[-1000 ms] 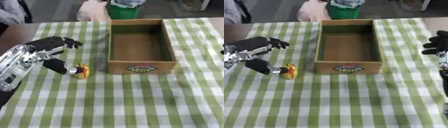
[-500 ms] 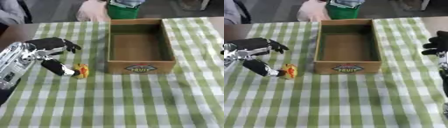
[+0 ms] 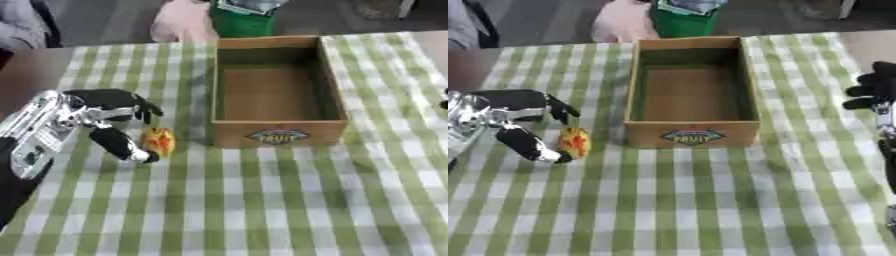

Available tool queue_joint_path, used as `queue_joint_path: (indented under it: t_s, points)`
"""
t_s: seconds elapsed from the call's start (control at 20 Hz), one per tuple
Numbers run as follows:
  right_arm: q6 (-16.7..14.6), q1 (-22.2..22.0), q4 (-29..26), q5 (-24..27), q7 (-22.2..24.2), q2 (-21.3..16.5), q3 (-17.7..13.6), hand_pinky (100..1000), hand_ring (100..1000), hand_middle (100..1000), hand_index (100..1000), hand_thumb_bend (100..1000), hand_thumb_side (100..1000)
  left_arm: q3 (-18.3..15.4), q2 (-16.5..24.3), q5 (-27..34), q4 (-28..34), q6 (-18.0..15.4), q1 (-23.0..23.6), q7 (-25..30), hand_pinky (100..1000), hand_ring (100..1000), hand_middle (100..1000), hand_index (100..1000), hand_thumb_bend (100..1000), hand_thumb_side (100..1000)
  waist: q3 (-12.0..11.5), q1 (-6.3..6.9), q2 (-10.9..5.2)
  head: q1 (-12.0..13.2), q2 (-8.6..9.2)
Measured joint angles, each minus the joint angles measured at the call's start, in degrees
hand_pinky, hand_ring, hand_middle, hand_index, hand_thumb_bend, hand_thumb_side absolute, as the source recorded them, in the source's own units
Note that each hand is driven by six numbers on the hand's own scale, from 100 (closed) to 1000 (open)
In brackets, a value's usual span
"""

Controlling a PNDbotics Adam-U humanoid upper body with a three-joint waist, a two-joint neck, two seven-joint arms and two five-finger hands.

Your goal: Pick up objects on the table and place them in the box.

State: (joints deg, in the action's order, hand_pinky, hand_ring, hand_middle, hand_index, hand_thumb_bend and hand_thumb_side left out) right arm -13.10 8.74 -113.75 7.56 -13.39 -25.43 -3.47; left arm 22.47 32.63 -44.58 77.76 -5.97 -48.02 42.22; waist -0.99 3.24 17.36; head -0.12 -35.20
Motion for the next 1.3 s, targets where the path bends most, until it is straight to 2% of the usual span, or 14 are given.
queue_joint_path:
  t_s: [0.25, 0.65, 0.75, 0.95, 1.3]
  points:
    - [0.14, 0.01, 0.00, -0.11, 0.14, 0.03, 0.11, 563, 627, 618, 767, 100, 540, 0.01, -1.37, -3.46, -2.03, -0.12, -0.44, -2.05, 614, 783, 703, 928, 413, 673, 0.24, 0.14, 0.34, 0.00, 0.00]
    - [0.16, 0.08, 0.00, -0.19, 0.16, 0.43, 0.30, 563, 627, 618, 768, 100, 541, 0.01, -3.01, -8.79, -3.89, -2.29, -0.47, -4.96, 571, 733, 649, 862, 387, 663, 0.32, 0.14, 0.64, 0.02, 0.00]
    - [0.16, 0.08, 0.00, -0.19, 0.16, 0.43, 0.30, 563, 627, 618, 768, 100, 541, 0.00, -3.31, -9.36, -4.16, -2.63, -0.56, -5.31, 547, 706, 625, 835, 351, 664, 0.32, 0.14, 0.64, 0.02, 0.00]
    - [0.16, 0.08, 0.00, -0.20, 0.16, 0.43, 0.30, 563, 627, 618, 768, 100, 541, -0.01, -3.43, -9.91, -4.33, -2.90, -0.61, -6.42, 504, 658, 586, 797, 100, 732, 0.32, 0.14, 0.71, 0.01, 0.00]
    - [0.16, 0.06, 0.00, -0.20, 0.16, 0.43, 0.30, 563, 627, 618, 769, 100, 540, 0.03, -3.01, -9.92, -2.37, -2.65, -0.10, -7.27, 511, 680, 649, 836, 106, 749, 0.13, 0.14, 0.78, -0.07, 0.01]
